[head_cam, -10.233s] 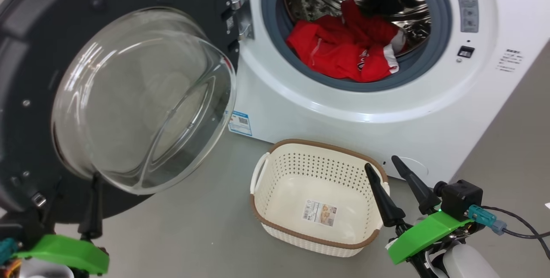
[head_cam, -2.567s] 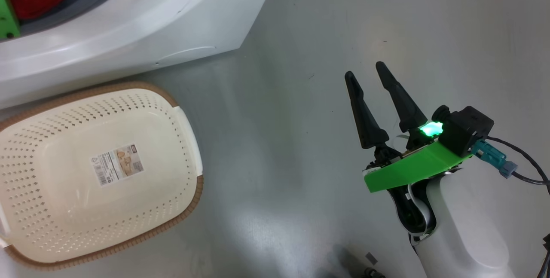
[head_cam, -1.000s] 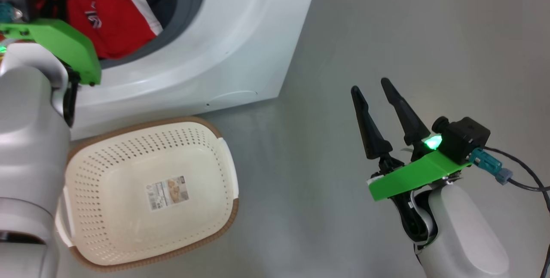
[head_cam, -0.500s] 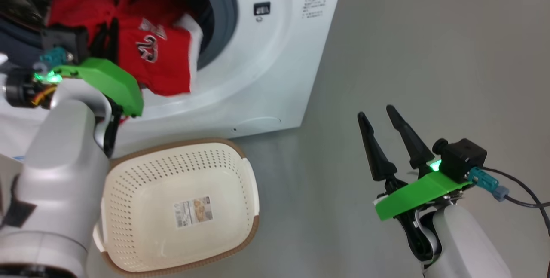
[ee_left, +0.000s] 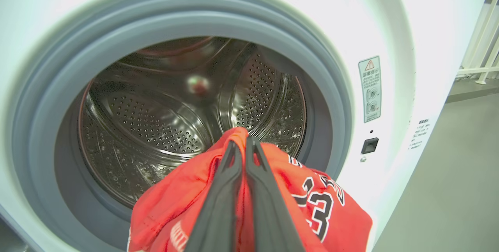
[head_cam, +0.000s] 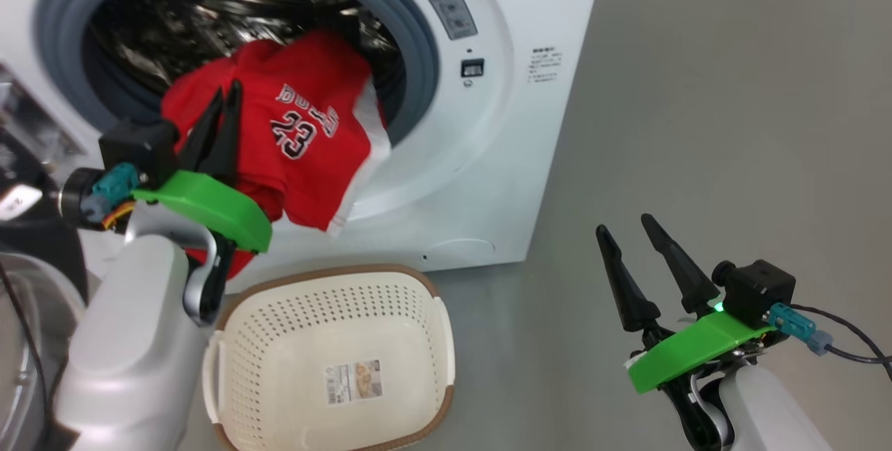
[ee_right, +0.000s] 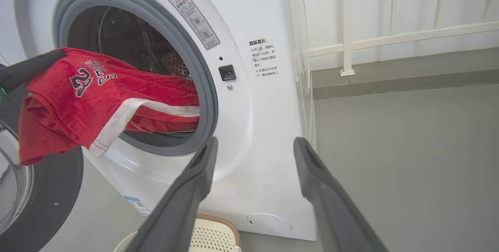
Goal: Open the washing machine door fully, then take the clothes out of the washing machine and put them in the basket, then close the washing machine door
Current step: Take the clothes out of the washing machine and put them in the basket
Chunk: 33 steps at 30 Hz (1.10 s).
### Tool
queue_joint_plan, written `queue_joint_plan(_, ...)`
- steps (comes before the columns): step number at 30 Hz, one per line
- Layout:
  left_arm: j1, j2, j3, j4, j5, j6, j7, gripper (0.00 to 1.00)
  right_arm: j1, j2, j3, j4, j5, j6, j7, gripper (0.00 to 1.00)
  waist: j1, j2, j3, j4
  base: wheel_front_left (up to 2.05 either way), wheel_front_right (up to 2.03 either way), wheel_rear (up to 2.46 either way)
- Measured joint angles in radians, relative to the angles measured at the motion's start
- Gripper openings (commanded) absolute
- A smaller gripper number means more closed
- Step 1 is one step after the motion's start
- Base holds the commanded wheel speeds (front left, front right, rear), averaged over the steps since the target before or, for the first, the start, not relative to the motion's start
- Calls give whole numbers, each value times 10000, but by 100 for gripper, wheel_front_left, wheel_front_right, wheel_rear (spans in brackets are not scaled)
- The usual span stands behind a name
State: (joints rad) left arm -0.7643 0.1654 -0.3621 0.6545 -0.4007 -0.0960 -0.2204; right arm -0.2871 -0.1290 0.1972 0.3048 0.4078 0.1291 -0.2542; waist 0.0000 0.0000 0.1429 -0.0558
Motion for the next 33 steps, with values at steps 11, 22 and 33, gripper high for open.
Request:
queue_joint_plan(11, 2115, 696, -73, -5499, -238, 876, 1856, 0, 71, -130, 198, 46, 94, 0, 0, 100, 0, 0, -613, 601, 0, 0, 0)
queue_joint_plan(22, 3506, 1053, -67, -7818, -660, 1404, 2986, 0, 190, -128, 307, 36, 98, 0, 0, 100, 0, 0, -366, 634, 0, 0, 0)
queue_joint_plan(33, 4481, 1034, -569, -5639, -861, 966, 2286, 0, 131, -130, 334, 33, 163, 0, 0, 100, 0, 0, -29, 323, 0, 0, 0)
